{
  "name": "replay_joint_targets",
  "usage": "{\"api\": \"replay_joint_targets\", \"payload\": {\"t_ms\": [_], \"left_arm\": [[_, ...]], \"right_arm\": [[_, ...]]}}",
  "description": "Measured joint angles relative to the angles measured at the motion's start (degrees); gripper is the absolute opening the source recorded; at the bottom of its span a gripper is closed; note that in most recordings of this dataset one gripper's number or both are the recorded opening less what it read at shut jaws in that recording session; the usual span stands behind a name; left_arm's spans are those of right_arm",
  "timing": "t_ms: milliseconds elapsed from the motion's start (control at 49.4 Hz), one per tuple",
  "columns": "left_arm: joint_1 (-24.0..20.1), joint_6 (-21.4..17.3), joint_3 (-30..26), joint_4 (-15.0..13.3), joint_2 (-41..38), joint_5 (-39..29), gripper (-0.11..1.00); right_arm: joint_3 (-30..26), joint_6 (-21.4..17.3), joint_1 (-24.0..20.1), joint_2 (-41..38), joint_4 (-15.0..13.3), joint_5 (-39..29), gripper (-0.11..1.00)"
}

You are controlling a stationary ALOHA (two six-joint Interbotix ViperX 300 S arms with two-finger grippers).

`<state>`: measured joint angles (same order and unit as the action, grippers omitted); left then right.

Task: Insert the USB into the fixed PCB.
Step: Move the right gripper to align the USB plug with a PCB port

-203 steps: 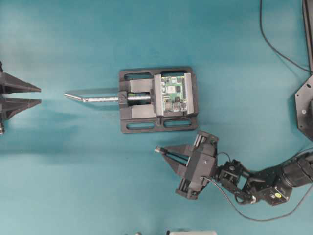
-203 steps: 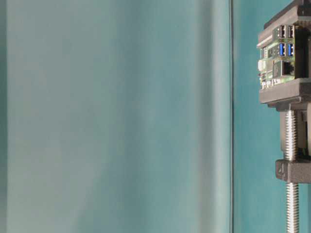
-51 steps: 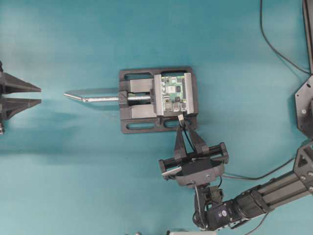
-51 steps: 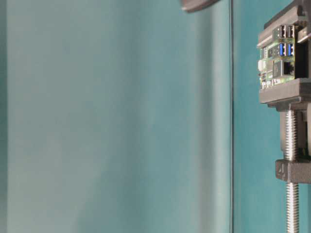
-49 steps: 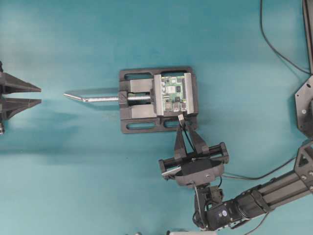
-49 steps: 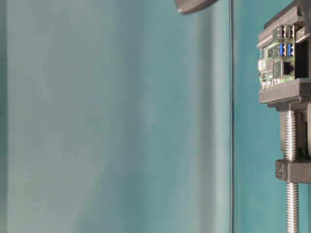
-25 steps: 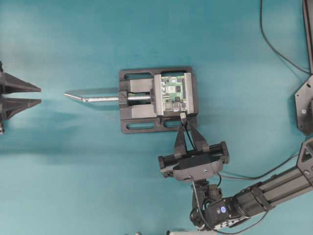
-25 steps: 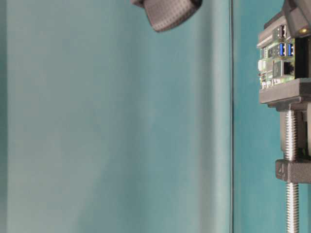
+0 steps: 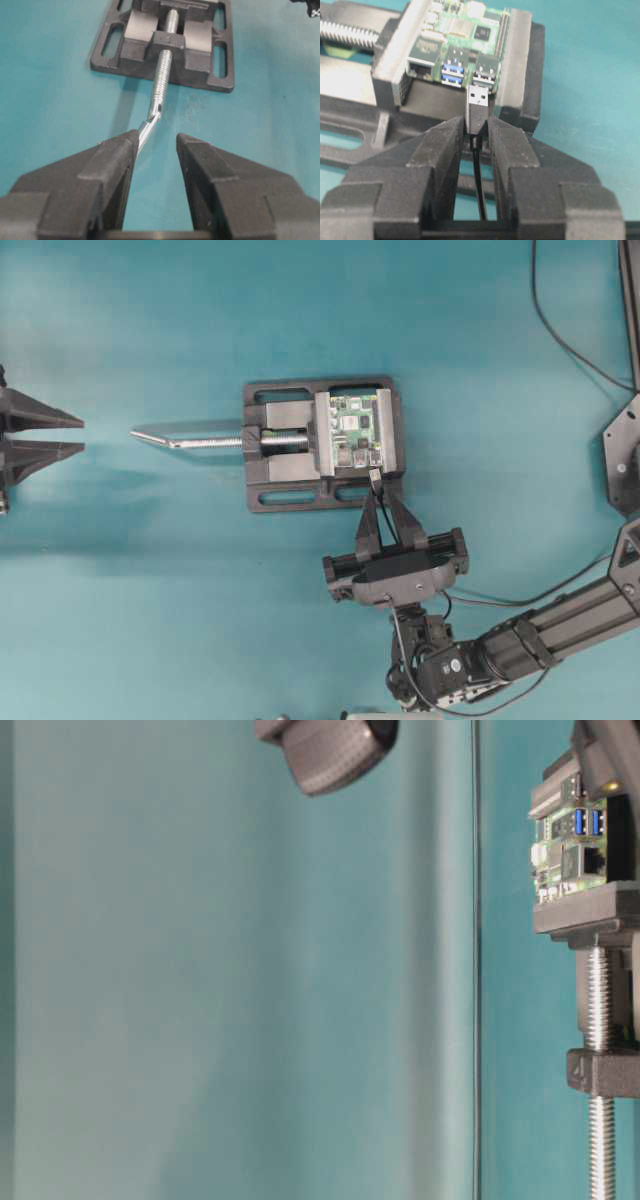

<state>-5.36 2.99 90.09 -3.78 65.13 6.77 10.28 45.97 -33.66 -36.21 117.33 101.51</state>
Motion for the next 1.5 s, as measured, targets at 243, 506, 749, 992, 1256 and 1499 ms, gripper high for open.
{"api": "replay_joint_targets", "payload": {"t_ms": [243, 506, 749, 992, 1256, 1499], "left_arm": [[0.0, -0.1, 0.0, 0.0, 0.0, 0.0, 0.52], [0.0, -0.1, 0.0, 0.0, 0.0, 0.0, 0.52], [-0.1, -0.1, 0.0, 0.0, 0.0, 0.0, 0.52], [0.0, -0.1, 0.0, 0.0, 0.0, 0.0, 0.52], [-0.1, -0.1, 0.0, 0.0, 0.0, -0.1, 0.52], [-0.1, -0.1, 0.0, 0.0, 0.0, 0.0, 0.52]], "right_arm": [[0.0, 0.0, 0.4, 0.1, 0.0, 0.0, 0.21], [0.4, 0.0, 0.3, 0.5, 0.4, 0.0, 0.21], [0.6, 0.0, 0.4, 0.8, 0.5, 0.0, 0.21], [1.1, 0.1, 0.4, 0.9, 0.5, 0.0, 0.21], [1.0, 0.4, 0.7, 0.9, 0.5, 0.0, 0.21], [0.4, 2.3, 1.1, 0.9, 1.0, 0.0, 0.21]]}}
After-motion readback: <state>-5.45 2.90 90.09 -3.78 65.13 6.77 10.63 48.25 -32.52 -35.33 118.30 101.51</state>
